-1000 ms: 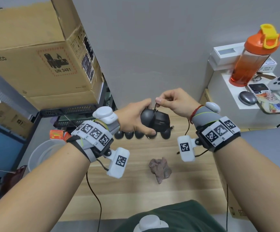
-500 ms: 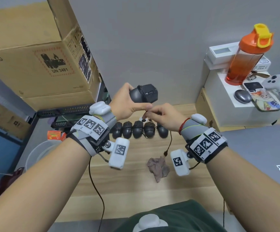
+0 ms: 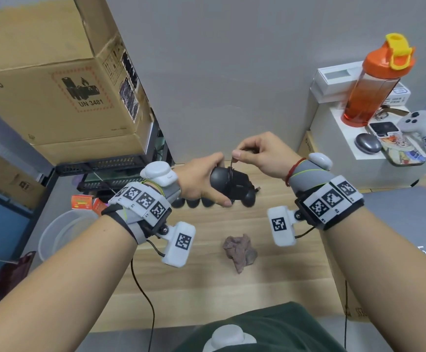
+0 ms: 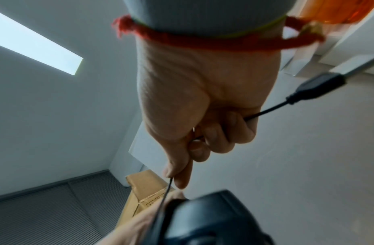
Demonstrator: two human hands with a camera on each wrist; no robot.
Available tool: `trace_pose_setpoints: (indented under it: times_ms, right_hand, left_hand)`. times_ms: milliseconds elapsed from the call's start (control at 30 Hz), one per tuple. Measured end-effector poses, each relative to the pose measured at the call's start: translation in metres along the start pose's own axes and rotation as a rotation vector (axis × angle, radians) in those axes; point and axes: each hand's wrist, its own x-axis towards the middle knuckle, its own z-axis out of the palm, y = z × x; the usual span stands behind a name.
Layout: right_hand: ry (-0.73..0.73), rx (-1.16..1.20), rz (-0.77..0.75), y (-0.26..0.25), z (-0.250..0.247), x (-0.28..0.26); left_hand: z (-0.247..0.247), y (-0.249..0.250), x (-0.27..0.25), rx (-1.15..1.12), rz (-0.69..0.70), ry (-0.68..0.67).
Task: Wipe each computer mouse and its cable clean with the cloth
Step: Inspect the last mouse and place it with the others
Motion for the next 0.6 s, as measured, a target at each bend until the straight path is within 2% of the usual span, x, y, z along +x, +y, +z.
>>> trace_pose_setpoints:
  times_ms: [100,167,300,500,600]
  right_hand:
    - [0.055,0.108,0.031,0.011,0.002,-0.002]
    - [0.080,0.162,0.069,0.011,0.004,-0.008]
    - [0.079,0.161,0.152,0.007,0.017,-0.020]
    - [0.074,0.244,0.096,0.010,0.046,-0.017]
    - [0.040,0.190,0.091,0.007,0.052,-0.016]
  left_hand:
    - [-0.002,0.005,-0.006,-0.226,-0.005,-0.065]
    - [-0.004,0.010,-0.011,-0.285,0.087,-0.033]
    - [-0.005,0.016,-0.010,-0.314,0.205,0.183]
    - [0.000,0.005,0.005,-0.592,0.119,0.468]
    - [0.002,0.000,0.008,-0.671,0.108,0.516]
